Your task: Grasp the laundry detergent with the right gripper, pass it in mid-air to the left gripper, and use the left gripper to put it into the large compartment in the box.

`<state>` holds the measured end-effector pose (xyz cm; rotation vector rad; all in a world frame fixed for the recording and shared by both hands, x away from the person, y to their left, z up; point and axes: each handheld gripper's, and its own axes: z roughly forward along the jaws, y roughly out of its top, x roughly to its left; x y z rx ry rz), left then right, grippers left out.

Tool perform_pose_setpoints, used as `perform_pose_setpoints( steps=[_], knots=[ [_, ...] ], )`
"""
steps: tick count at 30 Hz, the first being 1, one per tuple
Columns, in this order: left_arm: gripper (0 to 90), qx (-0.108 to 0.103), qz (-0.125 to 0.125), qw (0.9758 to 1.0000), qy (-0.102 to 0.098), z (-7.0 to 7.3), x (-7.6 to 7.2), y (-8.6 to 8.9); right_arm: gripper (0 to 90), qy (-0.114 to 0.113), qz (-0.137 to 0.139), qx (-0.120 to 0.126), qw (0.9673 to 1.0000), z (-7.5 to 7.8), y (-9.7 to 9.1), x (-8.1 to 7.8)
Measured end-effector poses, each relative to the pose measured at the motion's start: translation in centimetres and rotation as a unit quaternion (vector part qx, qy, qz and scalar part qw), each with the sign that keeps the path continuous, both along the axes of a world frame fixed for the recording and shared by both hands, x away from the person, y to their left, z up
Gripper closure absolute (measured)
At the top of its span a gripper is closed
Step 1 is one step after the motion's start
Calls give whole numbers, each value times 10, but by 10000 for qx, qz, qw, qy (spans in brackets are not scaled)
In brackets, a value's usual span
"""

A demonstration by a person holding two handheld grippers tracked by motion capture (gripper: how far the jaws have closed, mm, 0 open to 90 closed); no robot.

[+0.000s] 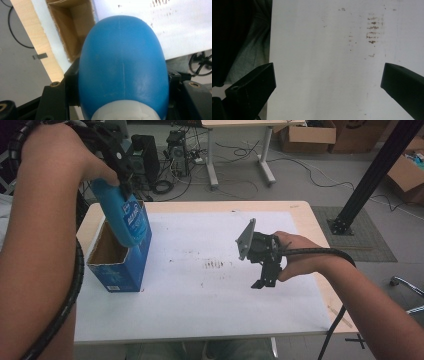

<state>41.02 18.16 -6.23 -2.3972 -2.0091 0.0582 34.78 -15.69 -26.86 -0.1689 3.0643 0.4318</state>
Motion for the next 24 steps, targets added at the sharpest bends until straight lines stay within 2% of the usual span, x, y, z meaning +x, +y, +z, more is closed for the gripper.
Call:
perform_pose_setpoints(
  steps=[8, 14, 20, 24],
  knots=[
    [383, -20, 537, 9986, -33, -9, 6, 34, 0, 22, -17, -36, 10000, -1, -2, 1],
    [383, 87, 658, 9978, -87, -23, 12, 54, 0, 71, -34, -32, 10000, -2, 1, 2],
    [383, 242, 725, 9969, -168, -42, 16, 64, 0, 81, 12, 6, 10000, -1, 6, 3],
    [383, 283, 714, 9970, -129, -60, 20, 67, 0, 103, 36, -46, 9999, -3, 9, 2]
  ],
)
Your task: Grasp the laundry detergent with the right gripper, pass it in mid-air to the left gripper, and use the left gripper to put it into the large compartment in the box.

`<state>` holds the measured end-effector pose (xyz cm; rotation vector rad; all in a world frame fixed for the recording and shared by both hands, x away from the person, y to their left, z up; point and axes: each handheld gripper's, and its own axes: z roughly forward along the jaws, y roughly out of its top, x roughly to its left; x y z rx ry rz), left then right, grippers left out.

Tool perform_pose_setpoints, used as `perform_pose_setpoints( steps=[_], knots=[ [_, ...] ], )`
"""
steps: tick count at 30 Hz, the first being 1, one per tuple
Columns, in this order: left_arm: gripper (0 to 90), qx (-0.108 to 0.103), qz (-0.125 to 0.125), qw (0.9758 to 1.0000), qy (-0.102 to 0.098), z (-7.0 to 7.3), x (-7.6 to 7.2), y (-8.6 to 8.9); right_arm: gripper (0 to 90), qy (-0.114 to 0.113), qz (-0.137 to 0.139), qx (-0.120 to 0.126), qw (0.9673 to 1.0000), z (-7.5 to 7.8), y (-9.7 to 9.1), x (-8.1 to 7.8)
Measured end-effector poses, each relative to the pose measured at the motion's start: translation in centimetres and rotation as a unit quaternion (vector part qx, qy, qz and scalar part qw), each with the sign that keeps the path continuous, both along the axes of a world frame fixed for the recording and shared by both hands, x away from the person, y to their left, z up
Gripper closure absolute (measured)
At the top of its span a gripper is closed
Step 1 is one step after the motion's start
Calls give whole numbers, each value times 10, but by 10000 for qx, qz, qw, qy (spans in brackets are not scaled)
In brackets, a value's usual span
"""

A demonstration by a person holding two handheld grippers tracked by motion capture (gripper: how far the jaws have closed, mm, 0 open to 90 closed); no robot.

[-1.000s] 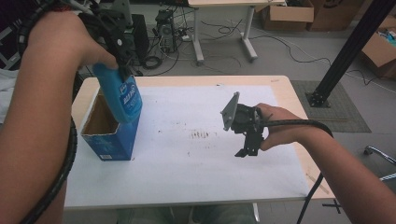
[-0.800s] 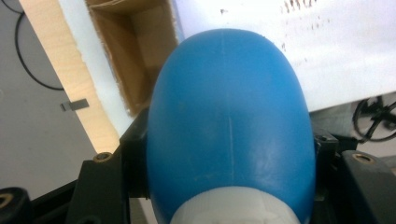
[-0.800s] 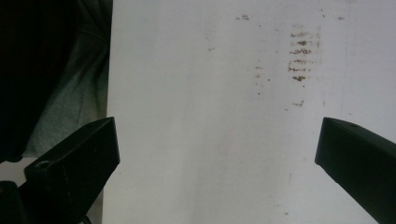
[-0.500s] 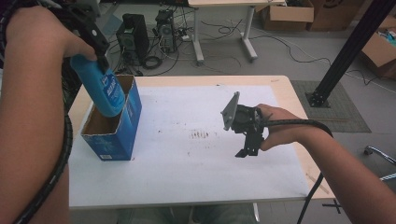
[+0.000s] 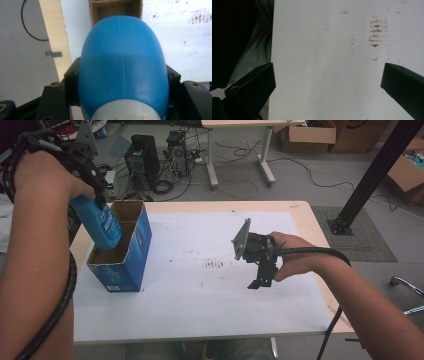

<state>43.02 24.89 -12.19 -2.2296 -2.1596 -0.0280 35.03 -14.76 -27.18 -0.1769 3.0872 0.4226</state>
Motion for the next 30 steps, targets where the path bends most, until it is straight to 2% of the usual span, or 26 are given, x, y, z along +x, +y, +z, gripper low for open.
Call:
perform_pose_setpoints(
  steps=[9, 23, 30],
  knots=[
    [383, -61, -108, 9999, -99, -38, 7, 4, 0, 37, -34, -38, 10000, -4, 0, 0],
    [384, 5, -151, 9998, 155, -106, 16, 6, 0, 130, -19, -93, 9999, -8, 3, 2],
    [384, 48, -229, 9996, 176, -129, 17, 5, 0, 172, -15, -135, 9998, -11, 4, 3]
  ],
)
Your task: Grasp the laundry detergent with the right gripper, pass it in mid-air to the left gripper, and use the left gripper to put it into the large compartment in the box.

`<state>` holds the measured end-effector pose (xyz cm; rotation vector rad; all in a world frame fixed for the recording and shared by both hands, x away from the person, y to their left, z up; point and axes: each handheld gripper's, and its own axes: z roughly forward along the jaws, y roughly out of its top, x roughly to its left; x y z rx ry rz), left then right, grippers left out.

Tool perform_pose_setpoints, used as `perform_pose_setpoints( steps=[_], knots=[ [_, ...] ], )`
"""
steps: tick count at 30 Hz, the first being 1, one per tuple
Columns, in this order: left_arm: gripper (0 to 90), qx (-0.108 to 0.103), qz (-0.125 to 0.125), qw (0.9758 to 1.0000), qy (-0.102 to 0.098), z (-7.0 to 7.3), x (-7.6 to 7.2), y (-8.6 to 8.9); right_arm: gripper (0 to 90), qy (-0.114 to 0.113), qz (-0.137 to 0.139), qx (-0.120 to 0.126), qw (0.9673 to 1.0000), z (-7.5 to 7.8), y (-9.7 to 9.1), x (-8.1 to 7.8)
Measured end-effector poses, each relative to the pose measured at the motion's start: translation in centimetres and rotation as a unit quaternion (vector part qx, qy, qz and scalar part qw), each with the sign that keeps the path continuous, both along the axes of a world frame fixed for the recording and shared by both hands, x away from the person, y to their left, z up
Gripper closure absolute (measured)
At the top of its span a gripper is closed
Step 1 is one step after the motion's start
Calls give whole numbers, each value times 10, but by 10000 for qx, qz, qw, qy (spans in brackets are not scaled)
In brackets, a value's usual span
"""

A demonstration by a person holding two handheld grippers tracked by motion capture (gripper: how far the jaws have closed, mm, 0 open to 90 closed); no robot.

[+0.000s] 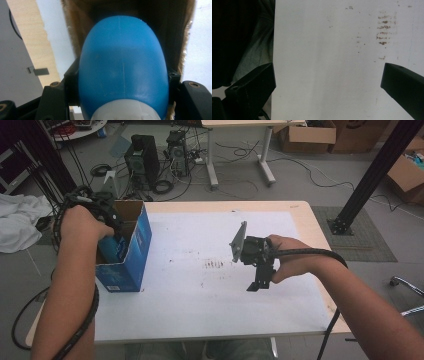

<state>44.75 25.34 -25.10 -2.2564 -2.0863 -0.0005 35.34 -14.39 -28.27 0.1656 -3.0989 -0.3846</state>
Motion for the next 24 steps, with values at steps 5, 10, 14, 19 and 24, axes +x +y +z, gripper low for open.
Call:
perform_pose_setpoints(
  steps=[5, 10, 14, 19, 24],
  knots=[
    [384, -37, -9, 10000, 38, -14, 1, -2, 0, 27, -10, -36, 10000, -1, 1, 0],
    [384, -47, -63, 10000, 30, -23, 2, -5, 0, 66, -11, -85, 9999, -1, -1, -1],
    [383, -82, -98, 9999, 31, -29, 3, -6, 0, 91, -37, -130, 9999, -2, -2, -1],
    [384, -56, -114, 9999, 52, -37, 2, -4, 0, 124, -30, -134, 9998, -3, -3, -1],
    [383, -115, -251, 9996, -89, -37, 1, -1, 0, 154, -35, -164, 9997, -4, -3, 0]
  ],
)
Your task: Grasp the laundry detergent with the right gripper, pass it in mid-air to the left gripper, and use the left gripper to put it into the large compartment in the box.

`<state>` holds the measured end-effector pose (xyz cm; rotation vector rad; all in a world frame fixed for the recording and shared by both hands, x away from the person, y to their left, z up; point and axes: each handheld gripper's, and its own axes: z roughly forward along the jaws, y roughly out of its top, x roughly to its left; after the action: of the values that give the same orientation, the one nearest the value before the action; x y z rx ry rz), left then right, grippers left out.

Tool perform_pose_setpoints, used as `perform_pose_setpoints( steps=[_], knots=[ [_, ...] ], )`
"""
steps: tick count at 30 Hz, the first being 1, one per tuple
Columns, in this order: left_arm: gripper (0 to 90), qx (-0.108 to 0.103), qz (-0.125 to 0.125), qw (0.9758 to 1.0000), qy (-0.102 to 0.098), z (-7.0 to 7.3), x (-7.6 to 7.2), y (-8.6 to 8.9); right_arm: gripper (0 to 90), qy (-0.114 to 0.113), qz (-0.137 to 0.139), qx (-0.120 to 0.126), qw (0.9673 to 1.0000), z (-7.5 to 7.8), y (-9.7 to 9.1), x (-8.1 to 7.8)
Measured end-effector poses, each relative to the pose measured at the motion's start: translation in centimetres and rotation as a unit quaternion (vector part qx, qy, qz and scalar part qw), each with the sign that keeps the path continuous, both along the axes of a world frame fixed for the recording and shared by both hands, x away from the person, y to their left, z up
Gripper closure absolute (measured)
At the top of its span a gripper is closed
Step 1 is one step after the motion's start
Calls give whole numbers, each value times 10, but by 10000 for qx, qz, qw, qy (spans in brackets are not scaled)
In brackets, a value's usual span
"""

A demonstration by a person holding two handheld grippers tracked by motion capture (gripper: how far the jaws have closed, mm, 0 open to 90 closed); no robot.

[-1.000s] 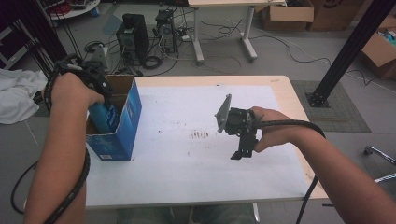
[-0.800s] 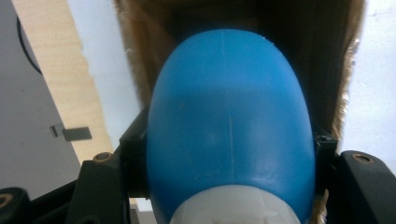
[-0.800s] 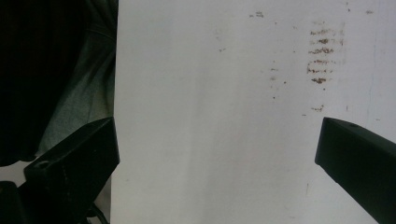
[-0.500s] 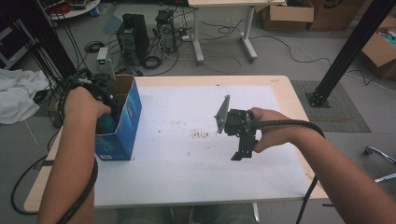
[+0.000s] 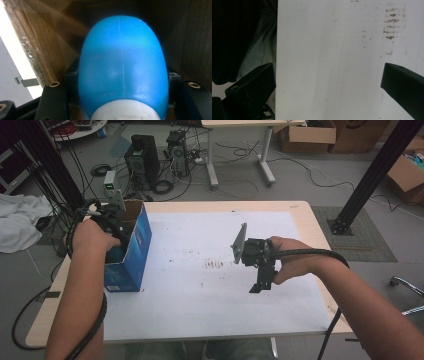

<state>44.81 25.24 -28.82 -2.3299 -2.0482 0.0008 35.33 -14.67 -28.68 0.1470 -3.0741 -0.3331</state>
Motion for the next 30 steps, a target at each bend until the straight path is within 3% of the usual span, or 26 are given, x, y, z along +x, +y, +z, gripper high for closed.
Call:
perform_pose_setpoints(
  steps=[5, 9, 20, 24, 30],
  knots=[
    [383, 16, 74, 10000, 38, -1, -1, 0, 0, 49, 11, -24, 10000, 0, -1, 1],
    [383, 44, 146, 9999, 14, -1, -1, -1, 0, 99, -22, -215, 9997, -4, -3, 2],
    [381, 85, 182, 9998, 47, -1, -1, -3, 0, 71, -6, -145, 9999, -3, -3, 1],
    [353, -52, 208, 9998, -29, 3, -2, 1, 0, 76, -12, -126, 9999, -2, -4, 0],
    [323, -11, 176, 9998, -86, 5, -3, -2, 0, 74, -11, -105, 9999, -2, -5, 0]
  ],
)
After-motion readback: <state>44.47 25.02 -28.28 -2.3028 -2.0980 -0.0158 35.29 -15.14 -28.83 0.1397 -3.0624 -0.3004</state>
